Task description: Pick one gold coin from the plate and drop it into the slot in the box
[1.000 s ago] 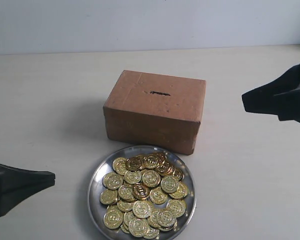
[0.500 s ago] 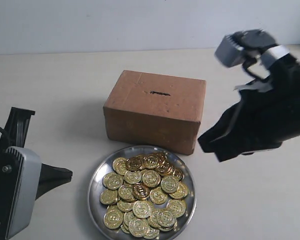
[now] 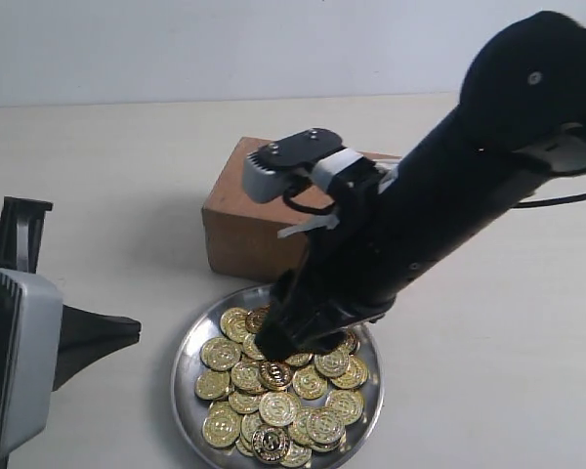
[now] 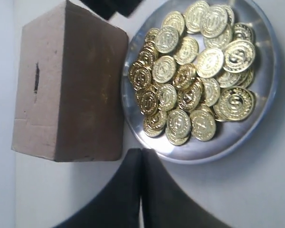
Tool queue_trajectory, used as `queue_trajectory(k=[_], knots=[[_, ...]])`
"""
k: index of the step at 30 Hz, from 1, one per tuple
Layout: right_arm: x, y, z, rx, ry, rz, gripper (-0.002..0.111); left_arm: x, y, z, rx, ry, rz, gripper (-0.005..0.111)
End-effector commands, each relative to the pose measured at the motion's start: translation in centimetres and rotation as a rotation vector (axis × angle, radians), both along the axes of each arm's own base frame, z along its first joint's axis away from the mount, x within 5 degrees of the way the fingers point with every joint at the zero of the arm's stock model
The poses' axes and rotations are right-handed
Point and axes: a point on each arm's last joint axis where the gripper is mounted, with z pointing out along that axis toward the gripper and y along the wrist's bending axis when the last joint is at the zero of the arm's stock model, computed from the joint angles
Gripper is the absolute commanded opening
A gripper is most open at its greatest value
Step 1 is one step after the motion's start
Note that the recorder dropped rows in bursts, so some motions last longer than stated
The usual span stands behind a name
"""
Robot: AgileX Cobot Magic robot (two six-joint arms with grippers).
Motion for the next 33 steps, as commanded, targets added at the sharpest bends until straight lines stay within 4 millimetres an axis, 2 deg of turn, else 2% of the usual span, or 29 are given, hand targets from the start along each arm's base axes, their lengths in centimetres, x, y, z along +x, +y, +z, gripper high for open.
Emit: queue_trajectory(k=[1,4,7,12,15,18,20,21,27,33], knots=[[0.1,3.1,-0.5,0.006,-0.057,0.064,0.058,-0.4,0.2,1.3,-0.112,0.018,0.067,0.000],[0.1,4.4,-1.3,-0.005,-0.044,0.096,0.058,-0.7,0.4,1.9,-0.169,0.038,0.106,0.000],[0.3,4.8,-1.7,-0.011,-0.034,0.101,0.058,-0.8,0.5,2.2,-0.179,0.028,0.104,0.000],[0.5,4.6,-1.2,-0.012,-0.078,0.102,0.054,-1.0,0.6,1.0,-0.105,0.010,0.050,0.000],[0.5,4.2,-0.6,-0.041,-0.133,0.136,0.042,-1.1,0.6,0.6,-0.066,-0.018,0.013,0.000],[0.4,3.6,0.2,-0.070,-0.177,0.150,0.017,-1.0,0.6,0.5,-0.062,-0.013,0.014,0.000],[0.3,3.2,1.0,-0.083,-0.216,0.147,0.001,-0.9,0.5,0.3,-0.056,-0.007,0.014,0.000],[0.3,3.0,1.4,-0.087,-0.233,0.144,0.000,-0.9,0.5,0.3,-0.053,-0.003,0.014,0.000],[-0.3,1.1,4.9,-0.125,-0.362,0.072,0.000,-1.1,0.0,0.0,-0.043,0.005,-0.015,0.000],[-2.8,-2.0,10.4,-0.075,-0.500,-0.021,0.000,-0.8,-1.1,-1.2,0.095,-0.071,-0.125,0.000]])
